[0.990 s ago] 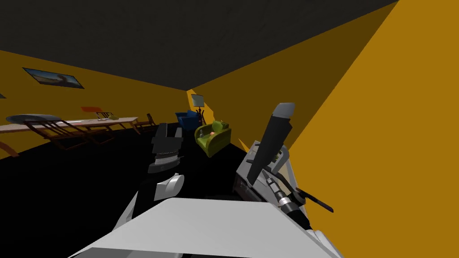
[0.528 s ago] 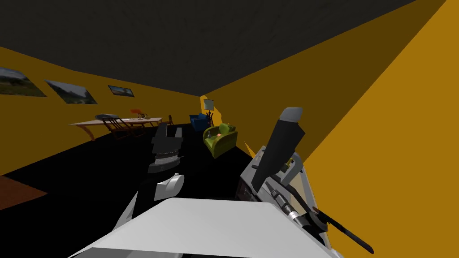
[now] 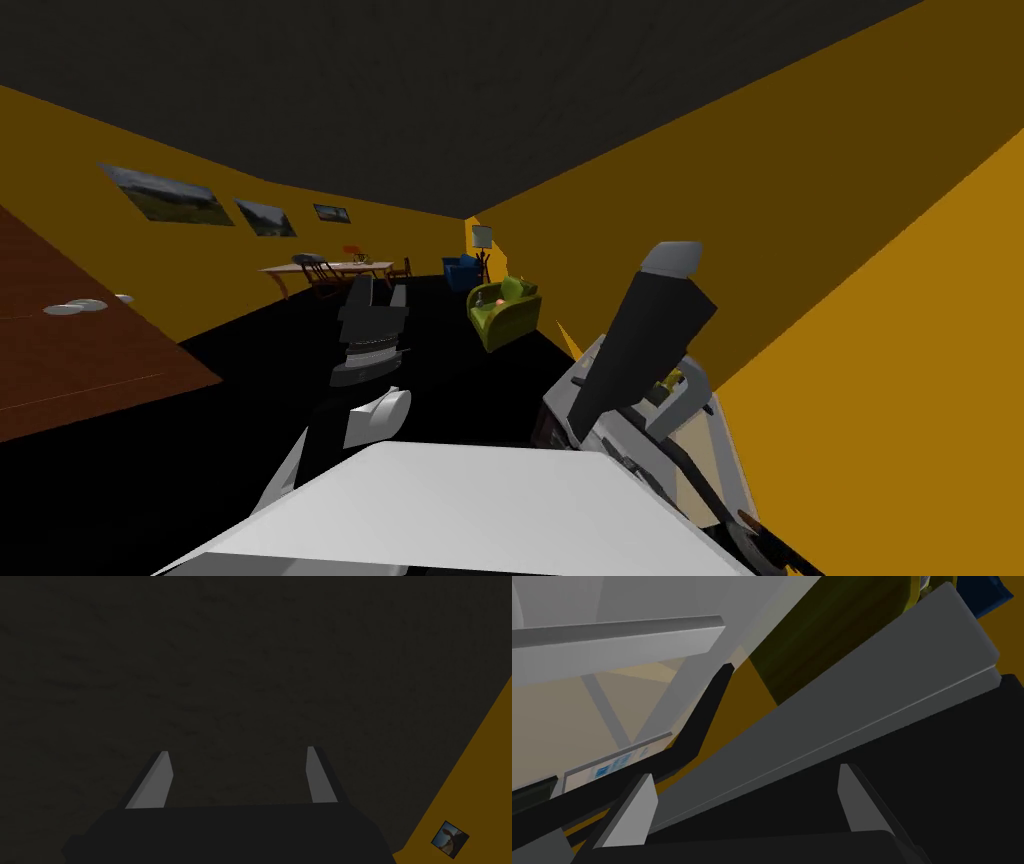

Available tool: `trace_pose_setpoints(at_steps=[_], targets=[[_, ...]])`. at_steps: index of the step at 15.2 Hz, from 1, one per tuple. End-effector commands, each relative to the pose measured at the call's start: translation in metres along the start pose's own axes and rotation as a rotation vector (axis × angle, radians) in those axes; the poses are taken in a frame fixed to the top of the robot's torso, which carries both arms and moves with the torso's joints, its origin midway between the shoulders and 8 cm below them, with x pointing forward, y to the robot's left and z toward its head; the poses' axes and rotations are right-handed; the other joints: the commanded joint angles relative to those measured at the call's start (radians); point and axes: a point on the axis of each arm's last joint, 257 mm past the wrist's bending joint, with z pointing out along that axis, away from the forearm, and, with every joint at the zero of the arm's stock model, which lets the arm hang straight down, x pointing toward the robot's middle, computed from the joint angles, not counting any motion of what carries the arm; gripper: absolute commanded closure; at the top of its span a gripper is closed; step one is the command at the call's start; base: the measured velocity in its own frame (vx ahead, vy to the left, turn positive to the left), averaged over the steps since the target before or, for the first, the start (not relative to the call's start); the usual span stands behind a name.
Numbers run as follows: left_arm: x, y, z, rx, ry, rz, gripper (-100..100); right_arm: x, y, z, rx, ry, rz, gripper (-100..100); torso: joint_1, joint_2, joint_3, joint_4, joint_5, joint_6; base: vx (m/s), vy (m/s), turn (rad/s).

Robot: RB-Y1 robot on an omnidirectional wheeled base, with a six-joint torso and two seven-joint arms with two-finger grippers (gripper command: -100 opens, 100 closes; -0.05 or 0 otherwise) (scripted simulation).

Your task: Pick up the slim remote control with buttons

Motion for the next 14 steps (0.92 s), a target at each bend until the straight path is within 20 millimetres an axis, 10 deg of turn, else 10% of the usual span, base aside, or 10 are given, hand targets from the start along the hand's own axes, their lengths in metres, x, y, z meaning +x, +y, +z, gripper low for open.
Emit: trace_pose_setpoints(at_steps=[1,14], targets=[[0.0,0.0,0.0,0.0,0.0,0.0,0,0.02,-0.026,-0.013,0.057,0.059,-0.023,-100,0.0,0.0,0.0,0.0,0.0,0.0,0.036,0.008,0.339],[0.0,0.0,0.0,0.0,0.0,0.0,0,0.111,-0.128,-0.094,0.267,0.339,-0.149,-100,0.0,-0.004,-0.003,-0.001,0.0,0.0,0.051,-0.018,0.36]])
